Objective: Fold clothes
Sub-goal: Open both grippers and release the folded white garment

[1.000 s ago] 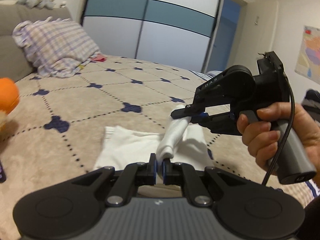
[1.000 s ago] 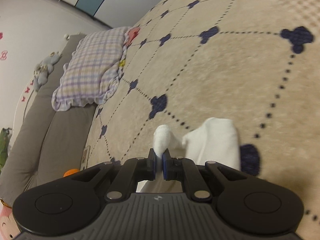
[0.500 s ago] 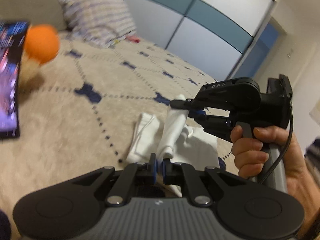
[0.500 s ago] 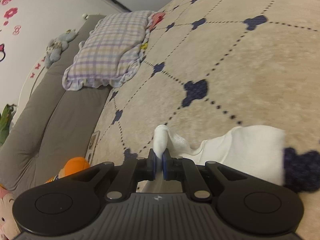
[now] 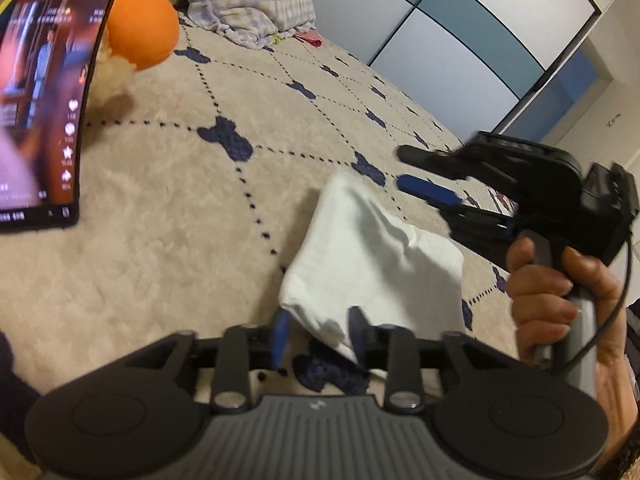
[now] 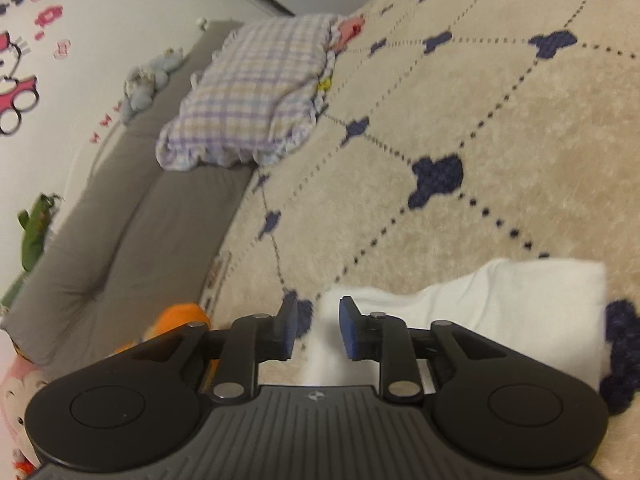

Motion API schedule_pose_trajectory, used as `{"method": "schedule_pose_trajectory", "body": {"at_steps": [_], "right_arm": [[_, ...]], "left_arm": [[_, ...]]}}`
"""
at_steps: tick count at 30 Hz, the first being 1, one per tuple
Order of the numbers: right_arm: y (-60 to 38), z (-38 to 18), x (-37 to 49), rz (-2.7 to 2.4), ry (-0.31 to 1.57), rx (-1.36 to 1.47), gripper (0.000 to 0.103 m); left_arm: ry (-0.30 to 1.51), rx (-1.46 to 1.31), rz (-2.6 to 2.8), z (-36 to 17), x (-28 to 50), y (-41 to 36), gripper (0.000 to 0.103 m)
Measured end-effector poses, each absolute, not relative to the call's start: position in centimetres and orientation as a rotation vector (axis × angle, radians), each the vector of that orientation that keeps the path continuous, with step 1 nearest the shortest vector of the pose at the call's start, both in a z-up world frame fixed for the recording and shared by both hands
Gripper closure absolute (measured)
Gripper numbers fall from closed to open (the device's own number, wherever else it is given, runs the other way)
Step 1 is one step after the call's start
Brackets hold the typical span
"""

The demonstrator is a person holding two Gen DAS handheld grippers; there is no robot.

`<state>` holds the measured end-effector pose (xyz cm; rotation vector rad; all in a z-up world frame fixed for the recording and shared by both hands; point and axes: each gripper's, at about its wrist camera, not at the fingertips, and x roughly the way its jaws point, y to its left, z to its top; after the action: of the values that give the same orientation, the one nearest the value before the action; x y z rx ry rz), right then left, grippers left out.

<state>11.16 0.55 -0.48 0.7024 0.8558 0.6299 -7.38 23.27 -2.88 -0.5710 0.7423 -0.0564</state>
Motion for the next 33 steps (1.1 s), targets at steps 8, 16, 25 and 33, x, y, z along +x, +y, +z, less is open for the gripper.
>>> {"method": "schedule_pose_trajectory", "body": {"at_steps": [8,16,25,33], "right_arm": [[-4.3,1.0,10.4,0.411,0.9,0.67,0.071],[-7.7,-0.8,9.3,0.25,0.967,0.642,0.069],[-7.9,-2.8,9.4,0.237,0.953,0.622,0.075],[-7.1,-3.3,10.0,0.245,0.939,0.55,0.078]], "left_arm": [[0.744,-0.489,-0.032,-1.1,-4.6,23.6,0.046],[0.715,-0.359,0.008,-0.8,-0.1,21.5,0.048],[0.638,-0.32,-0.098,-1.2,1.6,19.3,0.062],[0.676,-0.281,-0.08,-3.5,2.9,19.0,0.063]]}}
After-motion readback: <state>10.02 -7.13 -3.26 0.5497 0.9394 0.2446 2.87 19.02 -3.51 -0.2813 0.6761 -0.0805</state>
